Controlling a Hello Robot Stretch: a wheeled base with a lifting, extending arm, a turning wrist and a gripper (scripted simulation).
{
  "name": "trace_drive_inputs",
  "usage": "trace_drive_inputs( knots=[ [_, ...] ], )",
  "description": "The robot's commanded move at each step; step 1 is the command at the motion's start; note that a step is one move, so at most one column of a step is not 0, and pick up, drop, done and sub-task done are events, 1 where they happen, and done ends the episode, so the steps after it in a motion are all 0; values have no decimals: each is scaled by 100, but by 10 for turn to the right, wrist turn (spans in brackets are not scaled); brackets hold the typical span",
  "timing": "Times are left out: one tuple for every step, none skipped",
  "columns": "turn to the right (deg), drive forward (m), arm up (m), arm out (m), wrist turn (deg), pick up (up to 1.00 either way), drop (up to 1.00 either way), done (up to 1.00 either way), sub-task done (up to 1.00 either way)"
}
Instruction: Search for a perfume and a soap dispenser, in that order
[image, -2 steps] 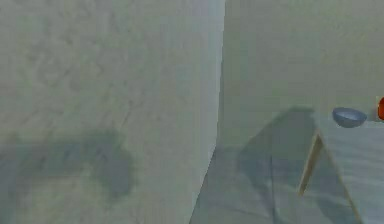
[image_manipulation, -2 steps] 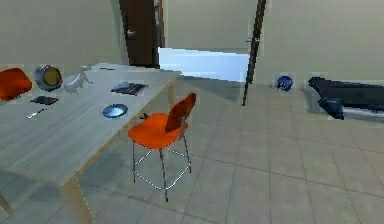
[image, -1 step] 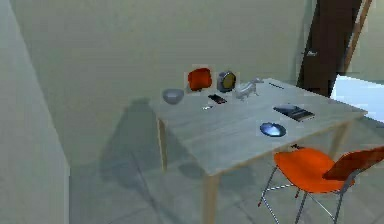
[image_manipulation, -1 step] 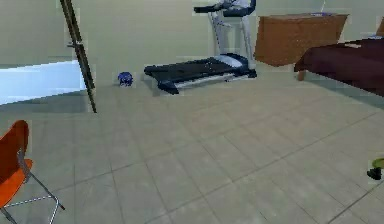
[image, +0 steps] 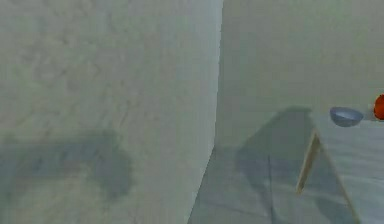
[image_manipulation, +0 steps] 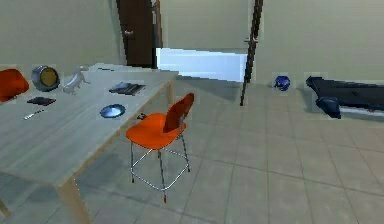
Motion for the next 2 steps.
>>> trace_drive_inputs(
  knots=[
    [-450,0,0,0,0,0,0,0,0],
    [450,0,0,0,0,0,0,0,0]
  ],
)
